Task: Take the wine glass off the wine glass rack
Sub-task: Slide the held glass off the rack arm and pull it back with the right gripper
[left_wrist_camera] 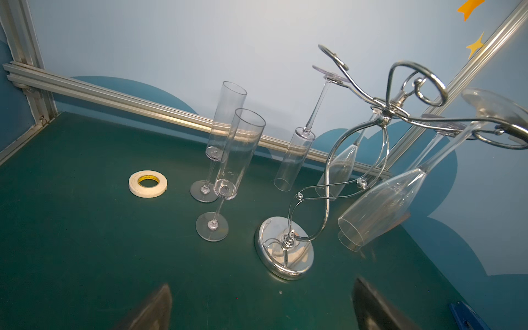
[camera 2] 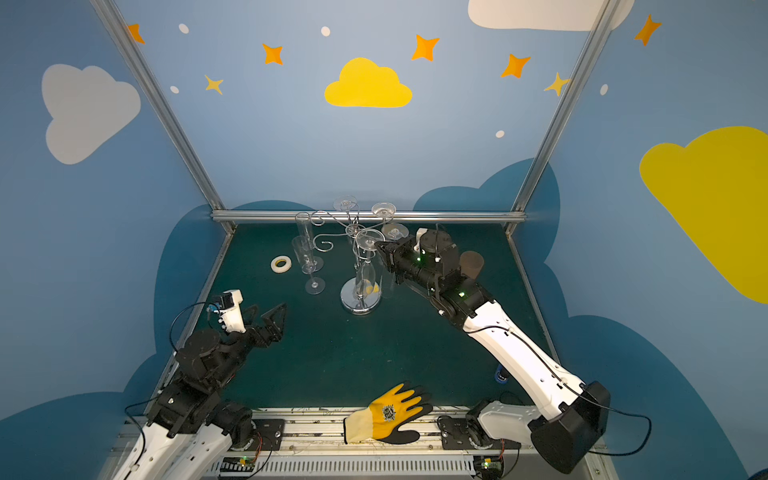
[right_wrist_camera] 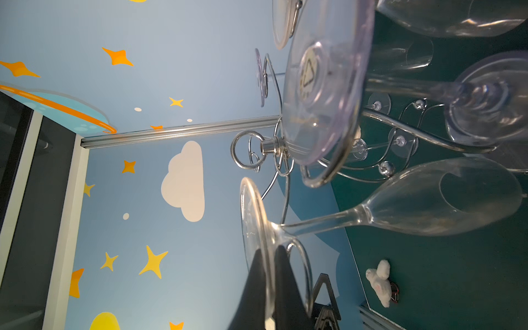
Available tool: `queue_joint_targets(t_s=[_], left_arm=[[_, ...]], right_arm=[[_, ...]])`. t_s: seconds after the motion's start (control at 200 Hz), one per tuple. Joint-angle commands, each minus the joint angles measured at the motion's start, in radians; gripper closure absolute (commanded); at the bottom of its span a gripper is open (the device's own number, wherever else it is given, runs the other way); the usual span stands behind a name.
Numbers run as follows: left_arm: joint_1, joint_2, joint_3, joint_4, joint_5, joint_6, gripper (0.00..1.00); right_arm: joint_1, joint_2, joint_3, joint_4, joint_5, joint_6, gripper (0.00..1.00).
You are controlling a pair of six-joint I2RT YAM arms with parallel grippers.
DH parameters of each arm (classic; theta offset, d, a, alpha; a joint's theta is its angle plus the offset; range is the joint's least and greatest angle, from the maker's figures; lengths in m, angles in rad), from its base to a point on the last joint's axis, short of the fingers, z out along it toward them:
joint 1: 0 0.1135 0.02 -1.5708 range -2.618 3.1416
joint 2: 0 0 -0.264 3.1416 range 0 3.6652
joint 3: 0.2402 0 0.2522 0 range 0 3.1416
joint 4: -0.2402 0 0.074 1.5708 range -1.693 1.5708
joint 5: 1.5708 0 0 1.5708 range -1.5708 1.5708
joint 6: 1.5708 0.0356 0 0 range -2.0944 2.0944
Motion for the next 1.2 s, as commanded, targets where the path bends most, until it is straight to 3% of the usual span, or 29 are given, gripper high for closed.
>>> queue_joint_targets(t_s=[0.0,0.155,0.375,0.531,0.701,0.871,1.021,1.196], left_arm=[[-0.003,-0.009,0.002,-0.007,-0.008,-0.001,0.03],[-0.004,-0.009,0.004,-0.010,-0.015,-0.004,0.03],[-0.002,-0.014,0.006,-0.011,-0.029,0.001,0.03],[-0.002,-0.013,0.010,-0.006,-0.032,-0.003,0.02],[-0.002,-0.005,0.041,-0.006,-0.024,-0.007,0.02],[-0.001,0.033,0.102,0.002,0.018,-0.013,0.02],[-0.001,0.103,0.191,0.015,0.104,-0.024,0.02],[-0.002,0.211,0.315,0.030,0.273,-0.038,0.02]], right_arm=[[-0.001,-0.042,-0.034,0.003,-0.003,0.015,1.00],[0.000,-0.117,-0.102,-0.052,-0.001,0.029,1.00],[-0.020,-0.310,-0.221,-0.192,0.090,0.010,1.00],[-0.055,-0.425,-0.240,-0.344,0.150,-0.105,1.00],[-0.106,-0.495,-0.150,-0.540,0.309,-0.417,1.00],[-0.108,-0.484,-0.056,-0.508,0.402,-0.857,1.00],[-0.107,-0.442,-0.021,-0.400,0.310,-1.214,1.00],[-0.089,-0.413,-0.047,-0.259,0.149,-1.531,1.00]])
